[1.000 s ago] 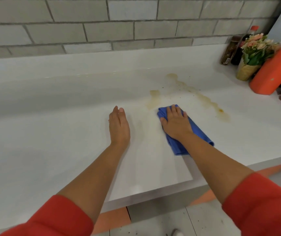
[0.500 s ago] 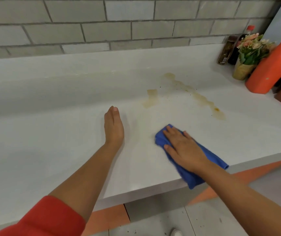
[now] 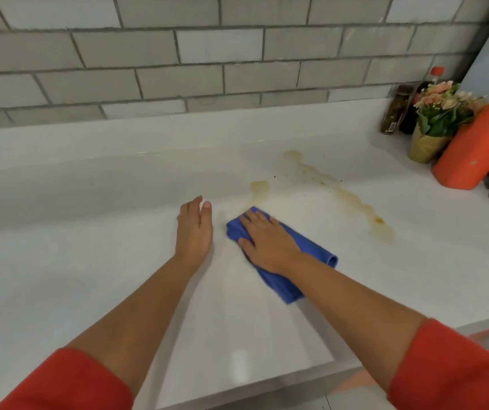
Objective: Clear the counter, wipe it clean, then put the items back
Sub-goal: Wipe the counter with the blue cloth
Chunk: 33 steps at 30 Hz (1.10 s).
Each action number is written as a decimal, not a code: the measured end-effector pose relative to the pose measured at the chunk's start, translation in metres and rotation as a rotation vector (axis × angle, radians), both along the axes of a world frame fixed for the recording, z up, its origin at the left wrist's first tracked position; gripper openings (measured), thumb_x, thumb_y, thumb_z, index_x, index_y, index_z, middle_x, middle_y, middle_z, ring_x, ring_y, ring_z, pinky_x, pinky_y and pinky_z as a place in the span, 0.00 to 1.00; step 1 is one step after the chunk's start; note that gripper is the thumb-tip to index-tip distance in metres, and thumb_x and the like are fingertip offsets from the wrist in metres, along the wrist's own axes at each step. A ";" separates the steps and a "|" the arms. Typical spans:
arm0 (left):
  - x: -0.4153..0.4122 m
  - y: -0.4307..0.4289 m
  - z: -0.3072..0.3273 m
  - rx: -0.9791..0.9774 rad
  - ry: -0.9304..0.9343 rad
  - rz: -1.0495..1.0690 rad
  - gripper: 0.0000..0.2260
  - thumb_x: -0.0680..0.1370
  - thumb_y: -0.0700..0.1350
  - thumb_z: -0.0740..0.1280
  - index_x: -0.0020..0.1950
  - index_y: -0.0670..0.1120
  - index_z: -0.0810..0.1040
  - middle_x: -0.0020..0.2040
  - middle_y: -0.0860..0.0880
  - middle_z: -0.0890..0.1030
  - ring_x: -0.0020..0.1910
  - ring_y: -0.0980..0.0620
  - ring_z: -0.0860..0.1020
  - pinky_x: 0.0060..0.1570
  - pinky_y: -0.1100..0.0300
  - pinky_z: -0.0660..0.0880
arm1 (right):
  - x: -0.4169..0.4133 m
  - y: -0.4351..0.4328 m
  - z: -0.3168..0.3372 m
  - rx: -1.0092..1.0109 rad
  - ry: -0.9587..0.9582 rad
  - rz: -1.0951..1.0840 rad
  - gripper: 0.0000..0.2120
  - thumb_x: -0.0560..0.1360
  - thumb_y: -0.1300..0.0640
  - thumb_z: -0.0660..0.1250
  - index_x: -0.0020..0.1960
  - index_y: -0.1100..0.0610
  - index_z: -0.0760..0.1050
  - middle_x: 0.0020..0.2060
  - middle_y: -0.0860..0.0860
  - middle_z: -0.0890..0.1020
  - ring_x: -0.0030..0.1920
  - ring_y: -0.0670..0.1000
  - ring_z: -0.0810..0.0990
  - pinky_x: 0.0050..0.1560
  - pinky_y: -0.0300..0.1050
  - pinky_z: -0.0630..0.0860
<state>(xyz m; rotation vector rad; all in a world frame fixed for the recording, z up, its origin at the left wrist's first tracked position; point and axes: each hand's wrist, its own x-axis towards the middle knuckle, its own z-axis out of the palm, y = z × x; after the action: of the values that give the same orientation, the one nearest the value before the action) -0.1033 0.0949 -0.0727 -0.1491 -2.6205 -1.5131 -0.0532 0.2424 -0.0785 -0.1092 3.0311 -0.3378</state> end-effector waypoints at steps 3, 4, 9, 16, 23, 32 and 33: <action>-0.025 0.004 0.000 -0.075 0.032 -0.012 0.20 0.83 0.49 0.51 0.72 0.41 0.65 0.70 0.41 0.66 0.71 0.44 0.63 0.71 0.54 0.57 | 0.028 0.023 -0.002 -0.006 0.079 0.019 0.26 0.82 0.48 0.50 0.77 0.55 0.52 0.77 0.50 0.53 0.76 0.47 0.50 0.75 0.44 0.45; -0.034 0.005 0.001 -0.087 0.033 -0.010 0.20 0.83 0.48 0.51 0.71 0.40 0.65 0.70 0.40 0.66 0.71 0.43 0.63 0.70 0.54 0.58 | 0.029 0.037 -0.003 0.004 0.093 -0.054 0.26 0.82 0.48 0.49 0.77 0.55 0.52 0.77 0.49 0.53 0.76 0.47 0.50 0.75 0.44 0.45; -0.064 0.005 0.001 -0.114 -0.025 0.018 0.20 0.83 0.49 0.50 0.71 0.41 0.66 0.69 0.40 0.68 0.69 0.43 0.65 0.69 0.53 0.58 | -0.021 0.083 -0.004 0.104 -0.001 -0.344 0.27 0.82 0.49 0.44 0.77 0.60 0.46 0.77 0.55 0.48 0.77 0.52 0.45 0.76 0.51 0.45; -0.070 0.017 -0.011 -0.322 0.000 0.023 0.18 0.82 0.42 0.51 0.58 0.34 0.75 0.59 0.35 0.74 0.59 0.38 0.71 0.62 0.49 0.64 | -0.063 0.050 -0.002 0.028 -0.009 -0.157 0.27 0.82 0.48 0.44 0.77 0.58 0.45 0.77 0.54 0.47 0.77 0.52 0.44 0.75 0.49 0.42; -0.061 0.020 -0.002 -0.371 0.021 -0.002 0.16 0.82 0.39 0.52 0.59 0.33 0.75 0.60 0.35 0.74 0.62 0.41 0.68 0.65 0.52 0.61 | -0.008 0.064 -0.007 0.008 0.100 -0.086 0.28 0.79 0.45 0.43 0.77 0.55 0.51 0.77 0.50 0.53 0.76 0.47 0.50 0.75 0.43 0.45; -0.063 0.019 -0.001 -0.374 0.044 -0.012 0.17 0.83 0.41 0.51 0.58 0.34 0.76 0.59 0.36 0.74 0.61 0.41 0.68 0.66 0.51 0.61 | -0.122 0.063 -0.007 0.100 0.010 -0.315 0.27 0.82 0.50 0.44 0.77 0.61 0.46 0.77 0.57 0.49 0.77 0.55 0.46 0.76 0.52 0.45; -0.064 0.019 -0.002 -0.373 0.045 -0.013 0.17 0.83 0.42 0.51 0.58 0.34 0.75 0.59 0.36 0.74 0.61 0.40 0.68 0.66 0.51 0.61 | -0.122 0.058 -0.008 0.090 0.029 -0.263 0.26 0.82 0.51 0.44 0.77 0.61 0.47 0.77 0.56 0.50 0.77 0.54 0.47 0.76 0.51 0.46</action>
<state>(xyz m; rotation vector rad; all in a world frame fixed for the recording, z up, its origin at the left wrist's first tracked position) -0.1676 0.1134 -0.0750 -0.2280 -2.8396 -0.9954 -0.1752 0.3002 -0.0864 0.2961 3.0852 -0.2192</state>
